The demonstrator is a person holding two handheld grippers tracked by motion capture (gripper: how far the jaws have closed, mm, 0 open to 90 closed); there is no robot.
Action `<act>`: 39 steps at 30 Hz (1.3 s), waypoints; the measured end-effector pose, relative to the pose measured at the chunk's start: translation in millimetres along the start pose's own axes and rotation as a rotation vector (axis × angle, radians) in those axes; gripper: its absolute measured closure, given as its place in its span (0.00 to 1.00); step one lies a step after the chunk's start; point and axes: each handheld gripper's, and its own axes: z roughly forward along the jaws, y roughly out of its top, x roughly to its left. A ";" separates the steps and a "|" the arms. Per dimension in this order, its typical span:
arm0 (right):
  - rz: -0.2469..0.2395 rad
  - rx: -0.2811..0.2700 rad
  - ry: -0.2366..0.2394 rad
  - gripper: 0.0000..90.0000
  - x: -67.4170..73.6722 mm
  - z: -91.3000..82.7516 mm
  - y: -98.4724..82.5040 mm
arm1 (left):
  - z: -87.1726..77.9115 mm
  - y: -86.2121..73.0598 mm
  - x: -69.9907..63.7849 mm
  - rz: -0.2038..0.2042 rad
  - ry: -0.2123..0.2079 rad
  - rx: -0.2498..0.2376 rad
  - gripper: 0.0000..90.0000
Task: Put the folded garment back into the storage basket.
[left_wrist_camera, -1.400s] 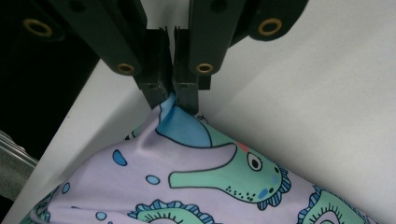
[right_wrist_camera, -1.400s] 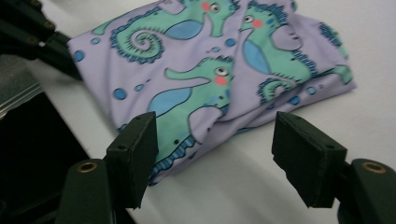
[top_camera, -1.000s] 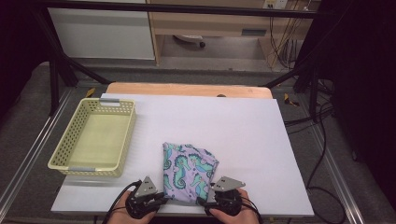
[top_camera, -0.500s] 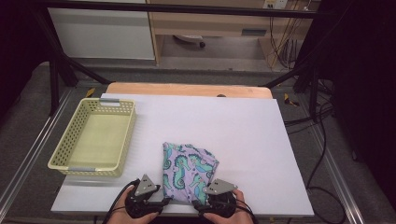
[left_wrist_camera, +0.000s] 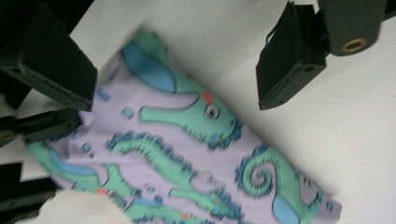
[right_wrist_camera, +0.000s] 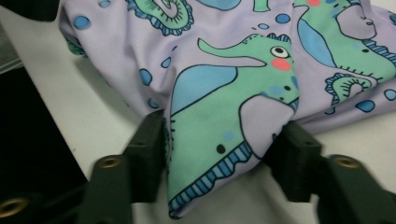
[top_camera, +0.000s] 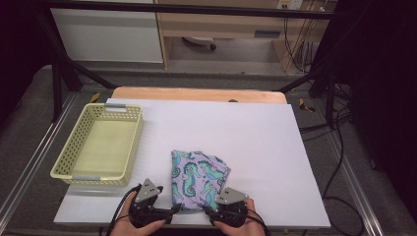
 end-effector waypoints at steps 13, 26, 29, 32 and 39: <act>-0.019 -0.012 0.046 0.79 -2.0 1.2 2.3 | 1.2 22.0 -1.2 0.031 0.012 -0.061 0.11; -0.036 -0.006 0.042 0.85 0.5 0.6 3.3 | 26.4 84.7 17.7 0.054 0.072 -0.093 0.13; -0.040 -0.004 0.037 0.85 1.0 0.7 3.6 | 38.6 99.7 26.9 0.064 0.086 -0.087 0.13; -0.019 -0.001 0.040 0.84 0.6 0.7 3.7 | 52.6 113.7 40.2 0.094 0.125 -0.077 0.13; -0.017 -0.014 0.037 0.84 0.6 1.0 2.3 | 65.1 113.1 63.5 0.043 0.174 -0.081 0.14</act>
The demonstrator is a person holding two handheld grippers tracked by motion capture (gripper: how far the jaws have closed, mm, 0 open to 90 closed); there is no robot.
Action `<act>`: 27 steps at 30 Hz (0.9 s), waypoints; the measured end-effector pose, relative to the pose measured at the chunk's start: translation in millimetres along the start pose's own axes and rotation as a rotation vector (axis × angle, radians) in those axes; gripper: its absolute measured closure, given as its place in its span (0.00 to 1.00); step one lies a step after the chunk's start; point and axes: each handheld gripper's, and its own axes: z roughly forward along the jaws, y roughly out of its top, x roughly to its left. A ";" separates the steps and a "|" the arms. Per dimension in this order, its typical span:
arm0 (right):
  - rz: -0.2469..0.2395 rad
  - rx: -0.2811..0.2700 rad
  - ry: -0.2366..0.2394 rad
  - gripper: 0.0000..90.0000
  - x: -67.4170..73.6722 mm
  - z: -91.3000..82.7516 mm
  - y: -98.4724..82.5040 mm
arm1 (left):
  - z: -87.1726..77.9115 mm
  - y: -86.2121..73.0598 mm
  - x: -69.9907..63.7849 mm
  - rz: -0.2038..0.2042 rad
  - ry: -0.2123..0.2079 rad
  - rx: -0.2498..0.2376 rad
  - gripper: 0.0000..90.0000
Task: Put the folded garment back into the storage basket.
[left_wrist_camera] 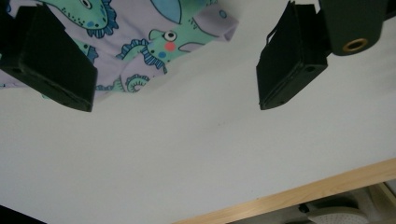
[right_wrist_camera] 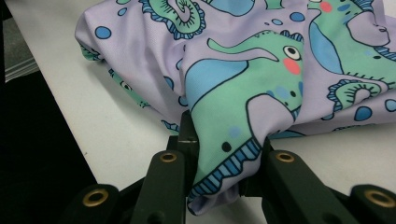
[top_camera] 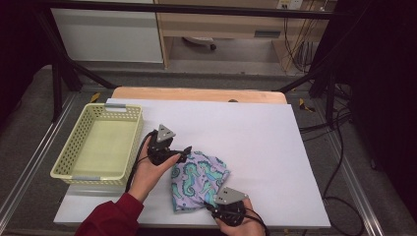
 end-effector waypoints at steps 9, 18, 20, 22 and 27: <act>-0.004 -0.008 -0.030 0.84 4.3 0.2 -0.9 | 6.8 -20.4 -1.3 -0.018 0.029 -0.005 0.17; 0.000 -0.008 -0.032 0.84 4.7 0.0 -0.9 | 12.5 -29.4 5.4 -0.024 0.053 0.025 0.16; -0.002 -0.009 -0.027 0.84 4.4 -0.1 -1.1 | 13.6 -30.1 8.0 -0.044 0.051 0.036 0.18; -0.001 -0.011 -0.026 0.83 4.0 0.0 -1.2 | 16.6 -31.3 9.6 -0.051 0.051 0.052 0.18; -0.013 -0.009 -0.030 0.83 4.5 0.1 -1.0 | 27.5 -39.4 13.4 -0.078 0.022 0.104 0.16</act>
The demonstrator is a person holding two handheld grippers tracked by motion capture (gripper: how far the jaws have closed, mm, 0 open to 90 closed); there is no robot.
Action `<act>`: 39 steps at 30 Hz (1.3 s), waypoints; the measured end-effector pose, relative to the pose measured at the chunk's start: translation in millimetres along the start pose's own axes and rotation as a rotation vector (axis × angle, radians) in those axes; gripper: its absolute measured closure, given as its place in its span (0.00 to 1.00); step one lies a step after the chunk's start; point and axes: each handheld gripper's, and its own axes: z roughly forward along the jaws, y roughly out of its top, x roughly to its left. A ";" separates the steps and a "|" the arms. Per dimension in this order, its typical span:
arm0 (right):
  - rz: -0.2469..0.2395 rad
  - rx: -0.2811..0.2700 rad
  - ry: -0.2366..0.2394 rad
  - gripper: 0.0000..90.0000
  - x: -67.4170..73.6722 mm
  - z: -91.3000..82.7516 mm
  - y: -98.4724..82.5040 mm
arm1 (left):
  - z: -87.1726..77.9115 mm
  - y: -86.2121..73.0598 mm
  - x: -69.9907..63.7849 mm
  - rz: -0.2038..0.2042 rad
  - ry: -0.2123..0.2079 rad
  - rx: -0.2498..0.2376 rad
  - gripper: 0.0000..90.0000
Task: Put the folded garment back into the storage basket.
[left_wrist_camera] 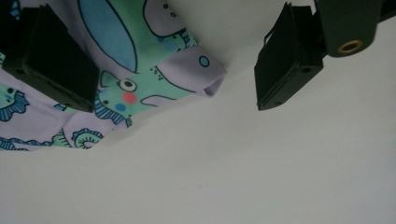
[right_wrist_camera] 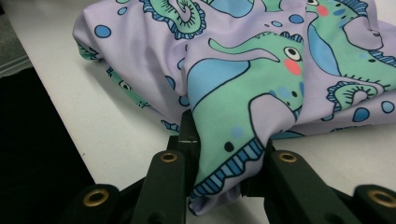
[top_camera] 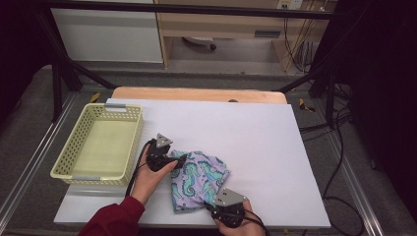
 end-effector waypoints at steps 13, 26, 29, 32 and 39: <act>-0.020 0.013 -0.004 0.83 0.7 0.2 1.9 | 13.0 -10.2 3.8 -0.010 0.001 0.039 0.13; -0.025 0.013 0.005 0.83 -0.4 0.3 1.9 | 7.7 -12.7 -9.4 0.047 -0.034 0.025 0.55; -0.031 0.016 0.008 0.82 -0.8 0.3 2.4 | 6.5 -13.3 -11.3 0.050 -0.059 0.024 0.69; -0.032 0.014 0.009 0.80 -1.3 0.4 2.4 | 5.5 -14.9 -8.7 0.042 -0.079 0.007 0.78; -0.033 0.013 -0.039 0.58 -1.3 0.0 2.0 | 4.1 -15.3 -6.6 0.036 -0.100 -0.008 0.88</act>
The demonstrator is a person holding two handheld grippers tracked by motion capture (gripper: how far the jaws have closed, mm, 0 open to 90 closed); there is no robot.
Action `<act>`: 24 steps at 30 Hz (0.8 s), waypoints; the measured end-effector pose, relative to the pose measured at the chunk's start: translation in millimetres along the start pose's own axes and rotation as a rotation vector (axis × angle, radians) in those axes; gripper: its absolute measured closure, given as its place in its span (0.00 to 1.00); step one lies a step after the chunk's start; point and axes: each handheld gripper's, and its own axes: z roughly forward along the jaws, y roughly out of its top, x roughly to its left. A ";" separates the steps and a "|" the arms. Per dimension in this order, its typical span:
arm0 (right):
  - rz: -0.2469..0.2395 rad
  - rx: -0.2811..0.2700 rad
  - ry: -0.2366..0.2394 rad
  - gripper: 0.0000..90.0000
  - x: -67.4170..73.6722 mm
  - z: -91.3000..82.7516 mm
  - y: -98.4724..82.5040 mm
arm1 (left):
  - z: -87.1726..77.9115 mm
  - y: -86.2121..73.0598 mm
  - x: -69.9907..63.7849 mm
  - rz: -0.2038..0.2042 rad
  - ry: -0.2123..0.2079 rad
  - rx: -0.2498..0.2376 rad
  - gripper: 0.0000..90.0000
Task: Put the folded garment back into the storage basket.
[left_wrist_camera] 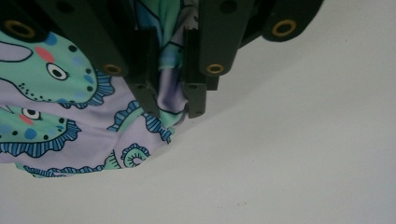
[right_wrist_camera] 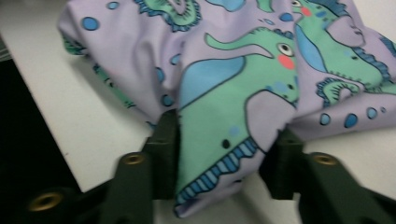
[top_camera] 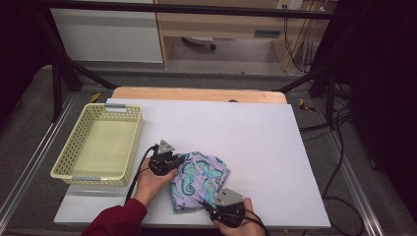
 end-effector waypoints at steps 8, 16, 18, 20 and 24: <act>0.032 0.031 -0.006 0.35 1.5 -7.3 1.8 | -0.8 0.3 6.8 -0.005 0.014 -0.016 0.91; 0.056 0.021 0.036 0.49 -2.2 -4.9 0.7 | -0.4 0.3 6.1 0.001 0.011 -0.014 0.91; 0.031 0.034 0.039 0.55 1.2 -0.4 1.1 | -0.5 0.4 6.5 0.000 0.007 -0.014 0.91; 0.024 0.030 0.056 0.61 1.5 0.2 1.9 | -1.0 0.6 6.6 -0.002 0.005 -0.014 0.92; 0.008 0.019 0.083 0.78 1.8 1.4 2.7 | -5.1 4.6 5.3 -0.016 -0.014 -0.029 0.92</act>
